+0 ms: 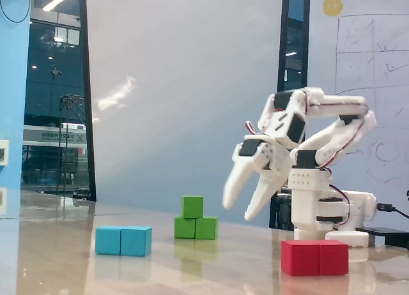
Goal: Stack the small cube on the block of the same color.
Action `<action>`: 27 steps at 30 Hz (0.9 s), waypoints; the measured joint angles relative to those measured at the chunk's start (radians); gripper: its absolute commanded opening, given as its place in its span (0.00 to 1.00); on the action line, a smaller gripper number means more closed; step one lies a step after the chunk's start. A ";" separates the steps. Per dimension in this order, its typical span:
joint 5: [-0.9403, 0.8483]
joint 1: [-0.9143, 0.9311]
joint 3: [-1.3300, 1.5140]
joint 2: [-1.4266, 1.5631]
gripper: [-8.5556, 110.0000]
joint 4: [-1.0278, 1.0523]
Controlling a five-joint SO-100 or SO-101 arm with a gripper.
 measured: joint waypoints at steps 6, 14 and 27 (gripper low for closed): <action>-0.071 0.000 0.167 0.258 0.08 0.000; -0.078 0.000 0.244 0.482 0.07 0.064; -0.020 0.000 0.255 0.693 0.07 0.279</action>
